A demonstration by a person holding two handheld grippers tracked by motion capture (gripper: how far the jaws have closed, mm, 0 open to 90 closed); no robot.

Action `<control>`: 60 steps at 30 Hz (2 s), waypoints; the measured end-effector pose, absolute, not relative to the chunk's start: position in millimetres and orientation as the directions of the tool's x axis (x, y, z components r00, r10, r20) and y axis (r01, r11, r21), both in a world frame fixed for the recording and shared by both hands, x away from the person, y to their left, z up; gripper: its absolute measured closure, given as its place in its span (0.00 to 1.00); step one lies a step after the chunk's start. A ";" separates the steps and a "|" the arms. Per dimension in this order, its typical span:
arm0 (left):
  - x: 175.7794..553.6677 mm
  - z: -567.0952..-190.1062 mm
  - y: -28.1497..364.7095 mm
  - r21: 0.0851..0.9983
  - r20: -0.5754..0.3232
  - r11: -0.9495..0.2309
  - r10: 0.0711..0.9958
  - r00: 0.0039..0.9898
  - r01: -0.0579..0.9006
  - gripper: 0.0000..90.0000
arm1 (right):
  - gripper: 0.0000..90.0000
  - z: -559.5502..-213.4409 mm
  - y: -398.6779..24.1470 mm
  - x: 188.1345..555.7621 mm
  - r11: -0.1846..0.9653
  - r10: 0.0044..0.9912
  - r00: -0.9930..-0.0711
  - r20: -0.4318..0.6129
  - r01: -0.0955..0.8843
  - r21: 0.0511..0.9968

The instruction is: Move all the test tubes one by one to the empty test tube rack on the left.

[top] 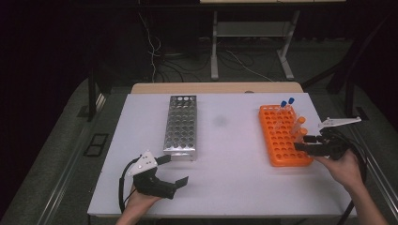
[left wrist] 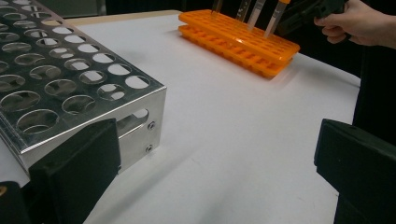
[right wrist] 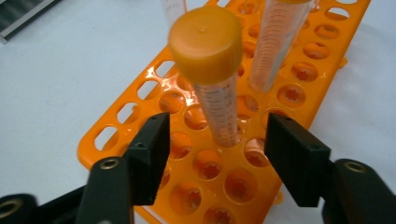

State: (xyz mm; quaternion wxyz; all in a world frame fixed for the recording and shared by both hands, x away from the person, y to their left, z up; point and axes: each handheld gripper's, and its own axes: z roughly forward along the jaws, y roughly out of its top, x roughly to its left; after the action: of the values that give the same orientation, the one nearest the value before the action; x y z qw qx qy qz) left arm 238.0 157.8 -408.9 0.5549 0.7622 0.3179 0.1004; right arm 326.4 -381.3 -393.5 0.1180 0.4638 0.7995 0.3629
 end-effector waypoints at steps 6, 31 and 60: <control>238.3 -409.4 157.1 0.908 -0.198 -0.188 0.593 0.780 0.374 0.00 | 0.59 -396.2 -381.0 329.6 0.318 0.826 -0.549 0.130 0.643 0.697; 239.5 -407.8 154.7 0.903 -0.196 -0.205 0.586 0.787 0.378 0.00 | 0.82 -382.7 -370.9 325.7 0.418 0.806 -0.591 -0.012 0.556 0.719; 255.2 -374.8 141.7 0.885 -0.176 -0.286 0.526 0.832 0.367 0.00 | 0.82 -325.2 -312.9 318.8 0.530 0.615 -0.787 0.046 0.456 0.715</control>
State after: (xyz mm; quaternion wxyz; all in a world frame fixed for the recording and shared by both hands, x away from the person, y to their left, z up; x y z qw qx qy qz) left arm 255.2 141.7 -374.8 0.5280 0.7984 0.2797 0.0749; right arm 318.8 -312.9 -325.2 0.1062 0.3082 0.8683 0.3739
